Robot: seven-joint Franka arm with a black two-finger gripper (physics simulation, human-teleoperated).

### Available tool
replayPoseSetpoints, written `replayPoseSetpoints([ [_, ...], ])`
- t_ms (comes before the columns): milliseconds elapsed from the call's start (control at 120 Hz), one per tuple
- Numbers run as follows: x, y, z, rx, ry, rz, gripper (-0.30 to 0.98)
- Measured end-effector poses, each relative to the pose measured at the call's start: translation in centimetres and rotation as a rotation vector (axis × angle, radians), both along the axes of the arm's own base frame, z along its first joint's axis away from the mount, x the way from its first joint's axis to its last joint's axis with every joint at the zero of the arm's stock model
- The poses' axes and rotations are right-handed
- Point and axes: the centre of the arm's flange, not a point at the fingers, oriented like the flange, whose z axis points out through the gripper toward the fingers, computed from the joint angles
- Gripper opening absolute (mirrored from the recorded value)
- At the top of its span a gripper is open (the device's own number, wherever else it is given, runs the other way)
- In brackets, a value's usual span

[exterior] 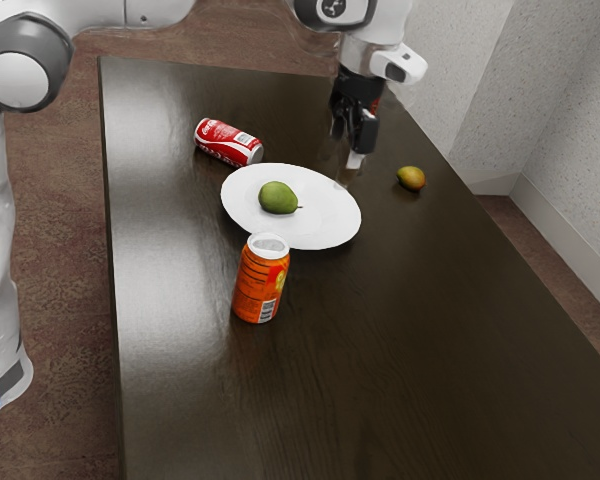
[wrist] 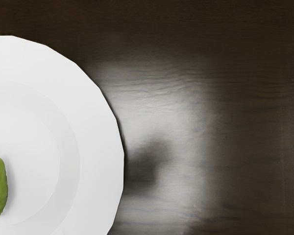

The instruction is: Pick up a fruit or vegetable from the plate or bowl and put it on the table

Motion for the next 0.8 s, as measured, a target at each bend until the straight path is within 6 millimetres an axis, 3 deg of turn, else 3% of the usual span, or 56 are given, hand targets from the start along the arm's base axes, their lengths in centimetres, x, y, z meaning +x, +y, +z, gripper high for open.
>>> replayPoseSetpoints([
  [33,-0.1,0.0,5.1,-0.006,-0.086,0.003,0.68],
  [67,-0.5,0.0,7.8,-0.011,-0.124,0.006,0.68],
  [108,-0.9,0.2,9.4,-0.015,-0.137,0.013,0.68],
  [200,-1.7,1.4,10.9,-0.019,-0.132,0.042,0.67],
  [267,-5.7,2.9,20.2,-0.004,-0.307,0.077,0.67],
  [283,-6.9,3.4,21.8,0.002,-0.335,0.087,0.67],
  [308,-7.7,4.1,22.7,0.010,-0.342,0.102,0.67],
  [333,-7.6,5.0,22.4,0.017,-0.322,0.117,0.67],
  [442,-3.3,8.1,15.4,0.028,-0.129,0.163,0.67],
  [492,-1.6,6.2,13.2,0.035,-0.081,0.129,0.67],
  [550,-0.7,2.9,12.2,0.045,-0.060,0.072,0.67],
  [633,-0.6,2.1,12.0,0.055,-0.053,0.062,0.67],
  [717,-0.7,4.5,10.9,0.064,-0.020,0.109,0.67],
  [750,-1.2,6.2,9.0,0.056,0.026,0.138,0.67],
  [800,-4.9,9.1,4.1,0.011,0.113,0.178,0.67],
])
